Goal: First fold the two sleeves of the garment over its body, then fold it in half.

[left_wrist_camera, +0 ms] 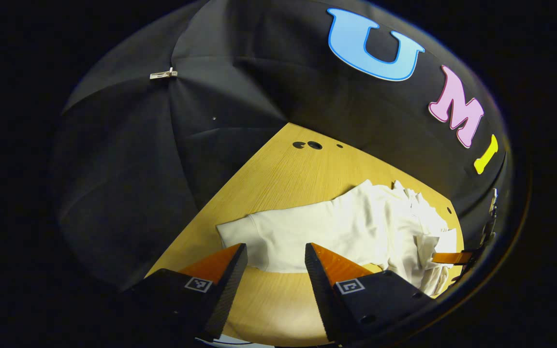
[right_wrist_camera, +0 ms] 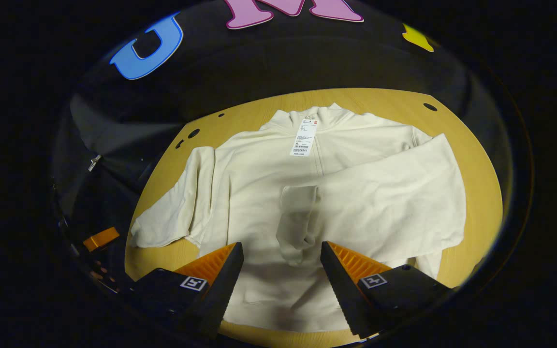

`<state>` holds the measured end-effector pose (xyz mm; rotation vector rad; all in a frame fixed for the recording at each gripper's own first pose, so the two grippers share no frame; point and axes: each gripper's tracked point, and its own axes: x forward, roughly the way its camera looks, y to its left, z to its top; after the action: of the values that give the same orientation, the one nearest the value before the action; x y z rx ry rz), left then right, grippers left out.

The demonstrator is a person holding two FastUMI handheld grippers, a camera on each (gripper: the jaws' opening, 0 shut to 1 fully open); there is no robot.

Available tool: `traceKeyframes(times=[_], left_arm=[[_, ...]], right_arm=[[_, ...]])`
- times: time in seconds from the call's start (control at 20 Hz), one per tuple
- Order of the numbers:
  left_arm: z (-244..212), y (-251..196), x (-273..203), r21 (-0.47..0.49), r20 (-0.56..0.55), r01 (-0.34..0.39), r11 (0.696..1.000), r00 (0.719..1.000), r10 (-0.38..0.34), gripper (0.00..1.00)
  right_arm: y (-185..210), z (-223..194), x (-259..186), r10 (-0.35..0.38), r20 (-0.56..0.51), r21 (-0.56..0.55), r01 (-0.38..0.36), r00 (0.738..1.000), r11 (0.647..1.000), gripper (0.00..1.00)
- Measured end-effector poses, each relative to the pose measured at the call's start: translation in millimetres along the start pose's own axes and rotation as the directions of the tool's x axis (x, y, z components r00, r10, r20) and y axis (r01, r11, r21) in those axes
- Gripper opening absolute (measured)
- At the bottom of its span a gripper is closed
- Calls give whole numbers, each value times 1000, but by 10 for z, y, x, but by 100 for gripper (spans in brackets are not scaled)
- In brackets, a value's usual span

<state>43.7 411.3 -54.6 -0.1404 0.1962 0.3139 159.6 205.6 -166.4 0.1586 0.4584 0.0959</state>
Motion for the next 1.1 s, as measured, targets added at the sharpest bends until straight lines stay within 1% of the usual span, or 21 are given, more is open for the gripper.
traceKeyframes(times=[0.05,0.2,0.35,0.55,0.7,0.75,0.8,0.9,0.95,1.1], left_arm=[[-21,47,65,-6,-14,-11,1000,1000,11,77],[-182,298,299,-22,-97,-80,997,992,77,77],[-296,410,457,23,-157,-118,993,980,120,78],[-355,441,644,59,-209,-141,988,966,150,78],[-365,449,701,98,-234,-166,981,954,185,79],[-380,453,701,112,-245,-166,980,951,189,85],[-364,445,704,118,-245,-164,979,951,188,80],[-350,435,722,125,-239,-144,982,956,170,80],[-353,416,728,137,-230,-124,983,961,153,78],[-330,360,746,135,-203,-84,987,973,111,39]], right_arm=[[-57,-11,-76,-3,3,5,3,1000,1000,98],[-282,-55,-283,-31,12,29,30,999,999,98],[-479,-130,-397,-58,13,59,58,998,997,98],[-635,-212,-492,-79,9,82,78,997,994,98],[-652,-242,-534,-71,8,79,71,997,994,98],[-650,-253,-544,-66,7,78,66,998,995,98],[-646,-265,-557,-59,9,79,58,998,995,98],[-648,-280,-583,-47,12,82,46,999,996,98],[-659,-289,-601,-42,14,85,40,999,996,98],[-742,-335,-655,-31,11,96,30,999,995,98]])
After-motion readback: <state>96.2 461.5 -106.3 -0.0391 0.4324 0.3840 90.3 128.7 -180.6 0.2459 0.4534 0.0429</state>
